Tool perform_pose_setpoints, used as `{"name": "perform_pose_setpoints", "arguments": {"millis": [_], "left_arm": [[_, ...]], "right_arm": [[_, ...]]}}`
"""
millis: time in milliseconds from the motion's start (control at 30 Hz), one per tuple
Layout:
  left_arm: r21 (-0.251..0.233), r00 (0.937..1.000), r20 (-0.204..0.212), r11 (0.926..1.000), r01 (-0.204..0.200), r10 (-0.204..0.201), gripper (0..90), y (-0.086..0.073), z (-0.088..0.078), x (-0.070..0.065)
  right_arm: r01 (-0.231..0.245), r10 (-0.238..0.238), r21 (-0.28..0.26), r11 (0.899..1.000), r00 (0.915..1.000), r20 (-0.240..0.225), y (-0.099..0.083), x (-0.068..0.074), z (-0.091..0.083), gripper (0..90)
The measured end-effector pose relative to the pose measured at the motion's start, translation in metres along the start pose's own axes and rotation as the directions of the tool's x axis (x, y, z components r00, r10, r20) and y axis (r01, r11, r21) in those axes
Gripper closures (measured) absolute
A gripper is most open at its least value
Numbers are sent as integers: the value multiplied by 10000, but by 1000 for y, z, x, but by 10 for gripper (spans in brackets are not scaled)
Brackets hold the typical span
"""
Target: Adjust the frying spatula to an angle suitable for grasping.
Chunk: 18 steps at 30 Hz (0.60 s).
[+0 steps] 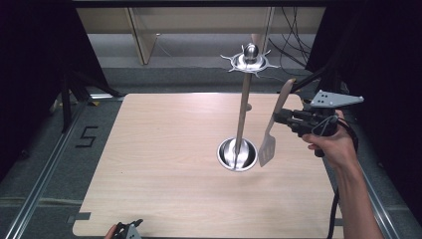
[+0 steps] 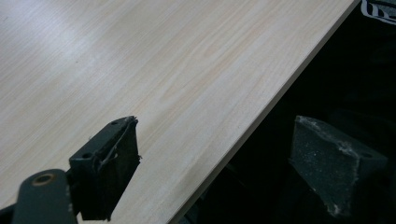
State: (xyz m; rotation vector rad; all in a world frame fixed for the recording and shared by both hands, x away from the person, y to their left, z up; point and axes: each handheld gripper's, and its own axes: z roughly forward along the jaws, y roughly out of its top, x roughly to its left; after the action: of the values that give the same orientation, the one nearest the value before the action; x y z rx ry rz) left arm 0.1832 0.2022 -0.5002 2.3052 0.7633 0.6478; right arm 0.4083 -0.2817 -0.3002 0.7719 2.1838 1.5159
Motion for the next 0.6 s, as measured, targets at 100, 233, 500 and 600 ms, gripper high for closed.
{"name": "perform_pose_setpoints", "arguments": {"millis": [100,233,500,600], "left_arm": [[8,10000,-4,10000,16,-16,148,0,0,0],[84,9999,130,10000,-6,5,148,0,-2,0],[-6,10000,4,10000,-18,18,148,0,0,-1],[83,9999,157,10000,-48,47,148,0,-1,0]], "right_arm": [[-21,21,53,10000,10000,-91,6,-1,0,753],[62,-60,114,9999,9998,-177,12,0,2,753],[108,-104,120,9999,9996,-280,25,-2,6,754],[40,-34,225,9997,9997,-253,30,-4,7,753]]}}
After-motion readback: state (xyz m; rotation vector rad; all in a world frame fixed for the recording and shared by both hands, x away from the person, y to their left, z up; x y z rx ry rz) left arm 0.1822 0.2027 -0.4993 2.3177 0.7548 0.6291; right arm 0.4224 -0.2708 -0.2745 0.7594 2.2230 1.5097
